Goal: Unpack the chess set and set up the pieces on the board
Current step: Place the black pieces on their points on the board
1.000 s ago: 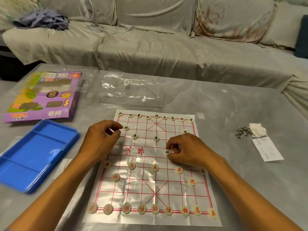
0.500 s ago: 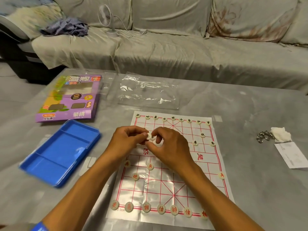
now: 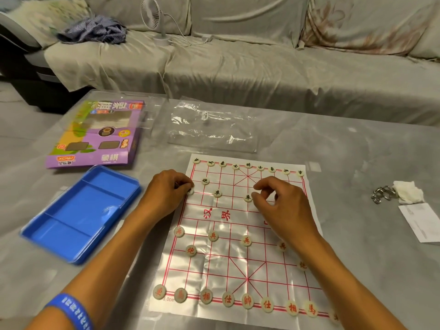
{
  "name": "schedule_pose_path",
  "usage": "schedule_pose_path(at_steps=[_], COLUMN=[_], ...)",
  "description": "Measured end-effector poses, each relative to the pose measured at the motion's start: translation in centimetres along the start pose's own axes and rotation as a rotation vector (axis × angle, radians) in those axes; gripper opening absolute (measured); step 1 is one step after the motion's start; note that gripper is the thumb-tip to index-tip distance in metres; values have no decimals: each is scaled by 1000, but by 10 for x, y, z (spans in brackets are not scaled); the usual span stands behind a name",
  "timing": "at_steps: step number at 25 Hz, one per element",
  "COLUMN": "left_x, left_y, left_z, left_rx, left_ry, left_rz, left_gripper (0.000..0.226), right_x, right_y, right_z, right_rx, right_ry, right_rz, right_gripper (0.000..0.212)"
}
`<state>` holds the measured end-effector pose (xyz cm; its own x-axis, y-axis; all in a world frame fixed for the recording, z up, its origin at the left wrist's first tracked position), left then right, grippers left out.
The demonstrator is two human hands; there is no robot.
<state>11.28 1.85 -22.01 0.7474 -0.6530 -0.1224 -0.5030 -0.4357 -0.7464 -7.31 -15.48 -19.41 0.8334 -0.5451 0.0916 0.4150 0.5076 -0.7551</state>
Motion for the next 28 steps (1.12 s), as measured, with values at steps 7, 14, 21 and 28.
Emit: schedule_pose_path(at_steps=[7,14,21,28], left_x=[-4,-8,-9,-10], left_y=[-9,-5,1,6], left_z=[9,8,14,11], left_rx=[17,60,79,72], left_ry=[-9,56,67,67], left_rz=[104,34,4,-20], left_gripper=[28,36,29,29], right_x=[-3,-12,-9,-1], right_y=[-7,-41,-75,-50], right_z=[-5,-35,-95,-101], right_rx=[31,30,121,-111], right_ry=[-1,28,249,252], right_rz=[-21,-104,-122,142], right_gripper=[15,14,9,22])
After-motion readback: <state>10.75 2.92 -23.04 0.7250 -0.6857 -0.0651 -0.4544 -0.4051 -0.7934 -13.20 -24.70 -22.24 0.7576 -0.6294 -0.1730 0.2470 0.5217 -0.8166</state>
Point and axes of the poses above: each hand's wrist, its own x-axis towards the middle knuckle, its own y-axis out of the palm, z = x × y, the point moved 3 cm from there along x, towards the middle knuckle, and after that the axes turned 8 degrees about z, right-handed, at the moved point
